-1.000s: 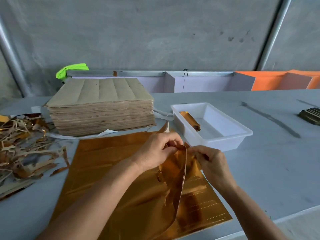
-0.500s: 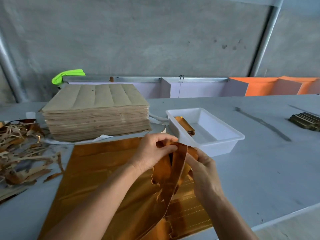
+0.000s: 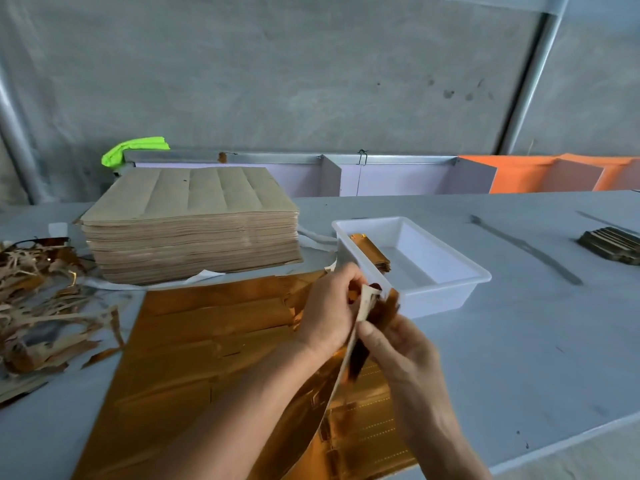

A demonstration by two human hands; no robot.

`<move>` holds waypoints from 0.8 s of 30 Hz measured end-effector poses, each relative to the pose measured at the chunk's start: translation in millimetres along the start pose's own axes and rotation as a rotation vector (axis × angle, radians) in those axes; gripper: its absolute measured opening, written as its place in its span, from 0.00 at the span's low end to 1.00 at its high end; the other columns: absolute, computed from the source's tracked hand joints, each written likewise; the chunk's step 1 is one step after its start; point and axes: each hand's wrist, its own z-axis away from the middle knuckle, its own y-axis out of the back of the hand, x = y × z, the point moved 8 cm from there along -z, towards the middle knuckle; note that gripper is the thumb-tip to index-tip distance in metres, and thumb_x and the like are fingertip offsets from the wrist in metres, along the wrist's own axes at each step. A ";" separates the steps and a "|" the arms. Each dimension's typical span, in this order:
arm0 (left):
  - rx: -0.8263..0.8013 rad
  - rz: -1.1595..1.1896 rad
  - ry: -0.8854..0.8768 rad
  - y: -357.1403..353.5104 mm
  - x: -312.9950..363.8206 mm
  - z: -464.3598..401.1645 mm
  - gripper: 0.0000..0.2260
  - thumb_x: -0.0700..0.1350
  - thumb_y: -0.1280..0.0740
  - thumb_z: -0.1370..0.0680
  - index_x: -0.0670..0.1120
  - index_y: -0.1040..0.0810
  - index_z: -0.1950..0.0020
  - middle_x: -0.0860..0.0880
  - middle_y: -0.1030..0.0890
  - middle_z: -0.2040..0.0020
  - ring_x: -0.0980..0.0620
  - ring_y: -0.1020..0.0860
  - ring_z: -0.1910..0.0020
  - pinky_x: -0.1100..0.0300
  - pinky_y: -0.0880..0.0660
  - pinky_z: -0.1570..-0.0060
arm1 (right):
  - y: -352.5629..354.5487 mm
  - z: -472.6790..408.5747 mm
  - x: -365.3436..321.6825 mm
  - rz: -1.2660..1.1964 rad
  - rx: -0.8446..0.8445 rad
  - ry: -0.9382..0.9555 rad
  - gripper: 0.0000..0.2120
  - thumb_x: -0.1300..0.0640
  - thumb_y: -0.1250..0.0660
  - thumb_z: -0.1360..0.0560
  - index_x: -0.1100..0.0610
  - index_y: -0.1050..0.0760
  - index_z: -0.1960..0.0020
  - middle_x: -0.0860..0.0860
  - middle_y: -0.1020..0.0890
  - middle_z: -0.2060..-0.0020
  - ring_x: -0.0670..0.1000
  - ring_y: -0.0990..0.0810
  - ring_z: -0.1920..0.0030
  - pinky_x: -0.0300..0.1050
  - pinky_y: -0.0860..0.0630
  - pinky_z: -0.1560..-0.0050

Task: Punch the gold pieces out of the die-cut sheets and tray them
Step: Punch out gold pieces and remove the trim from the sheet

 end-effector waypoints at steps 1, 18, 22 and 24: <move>0.034 0.152 0.094 -0.2 -7.4 0.9 0.11 0.45 0.38 0.23 0.51 0.27 0.67 0.56 0.24 0.70 0.59 0.27 0.69 0.64 0.31 0.66 | -2.6 0.4 3.2 0.009 0.011 0.000 0.23 0.49 0.28 0.35 0.58 0.21 0.42 0.52 0.15 0.52 0.52 0.16 0.50 0.49 0.19 0.49; -0.180 0.565 0.238 -7.2 -18.8 42.9 0.17 0.48 0.28 0.28 0.44 0.25 0.42 0.48 0.16 0.51 0.49 0.18 0.50 0.56 0.21 0.50 | -3.4 3.0 8.9 0.444 0.186 0.102 0.18 0.54 0.30 0.27 0.56 0.22 0.38 0.49 0.17 0.49 0.47 0.19 0.48 0.38 0.21 0.49; -0.073 0.690 0.378 -10.7 -29.5 49.2 0.09 0.43 0.41 0.18 0.50 0.21 0.47 0.52 0.16 0.53 0.54 0.18 0.50 0.63 0.22 0.56 | -11.0 6.2 15.8 0.461 0.103 0.098 0.23 0.49 0.27 0.30 0.49 0.26 0.37 0.44 0.19 0.47 0.43 0.21 0.51 0.31 0.22 0.54; 0.004 0.886 0.474 -11.3 -37.5 48.3 0.11 0.42 0.43 0.18 0.41 0.22 0.48 0.44 0.15 0.53 0.48 0.17 0.52 0.60 0.20 0.58 | -6.9 6.4 19.3 0.405 0.111 0.076 0.15 0.49 0.29 0.28 0.47 0.24 0.42 0.42 0.18 0.52 0.43 0.20 0.52 0.35 0.21 0.55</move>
